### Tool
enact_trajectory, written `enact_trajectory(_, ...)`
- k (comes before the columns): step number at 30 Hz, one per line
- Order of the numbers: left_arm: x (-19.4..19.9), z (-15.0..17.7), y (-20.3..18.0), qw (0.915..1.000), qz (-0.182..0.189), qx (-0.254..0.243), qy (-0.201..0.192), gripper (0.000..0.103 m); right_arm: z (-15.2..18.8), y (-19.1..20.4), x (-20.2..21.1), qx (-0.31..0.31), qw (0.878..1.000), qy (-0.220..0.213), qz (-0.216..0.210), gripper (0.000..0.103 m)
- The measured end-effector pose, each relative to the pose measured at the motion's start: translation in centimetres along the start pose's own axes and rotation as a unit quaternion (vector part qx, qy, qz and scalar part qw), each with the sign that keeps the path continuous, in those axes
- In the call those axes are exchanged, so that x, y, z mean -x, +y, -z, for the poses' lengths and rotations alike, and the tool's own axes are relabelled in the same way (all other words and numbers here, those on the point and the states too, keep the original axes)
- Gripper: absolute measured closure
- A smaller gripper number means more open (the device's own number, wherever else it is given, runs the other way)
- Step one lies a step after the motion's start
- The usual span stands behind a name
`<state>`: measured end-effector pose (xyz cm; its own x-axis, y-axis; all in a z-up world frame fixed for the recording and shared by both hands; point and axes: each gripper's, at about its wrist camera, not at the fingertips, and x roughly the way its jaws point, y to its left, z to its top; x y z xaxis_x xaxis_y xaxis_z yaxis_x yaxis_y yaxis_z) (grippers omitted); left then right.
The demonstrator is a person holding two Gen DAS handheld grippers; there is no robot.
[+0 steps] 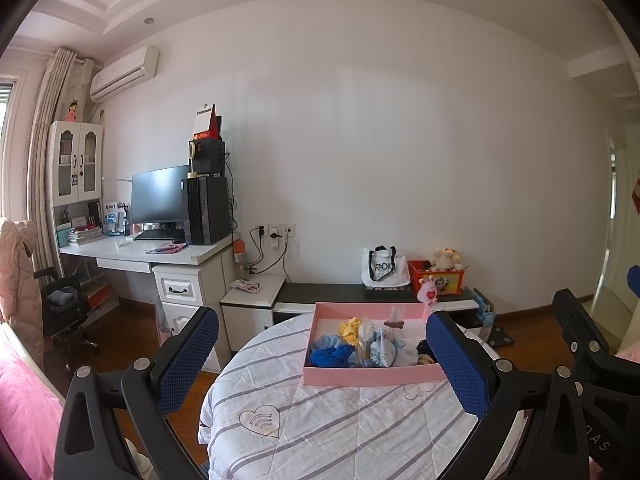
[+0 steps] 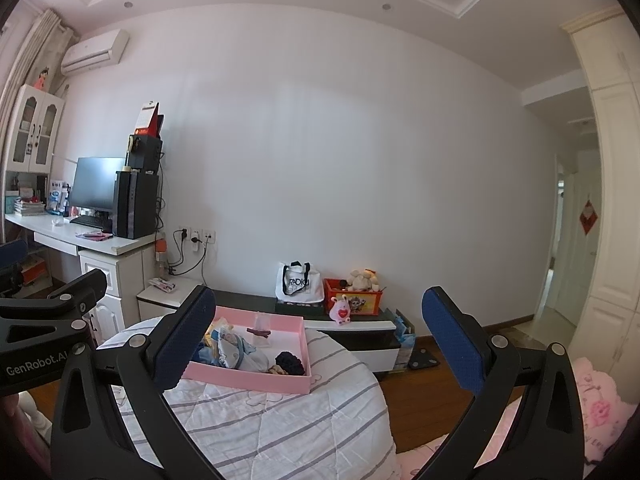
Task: Organize soft objects
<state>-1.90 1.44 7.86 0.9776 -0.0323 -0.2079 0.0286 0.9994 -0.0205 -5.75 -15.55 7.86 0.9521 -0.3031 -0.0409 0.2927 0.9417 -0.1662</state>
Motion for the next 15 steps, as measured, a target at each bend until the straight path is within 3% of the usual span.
enact_trajectory(15, 0.03, -0.08, 0.04, 1.0, 0.0, -0.001, 0.002, 0.0, 0.36, -0.17, -0.06, 0.0, 1.0, 0.002, 0.001, 0.0)
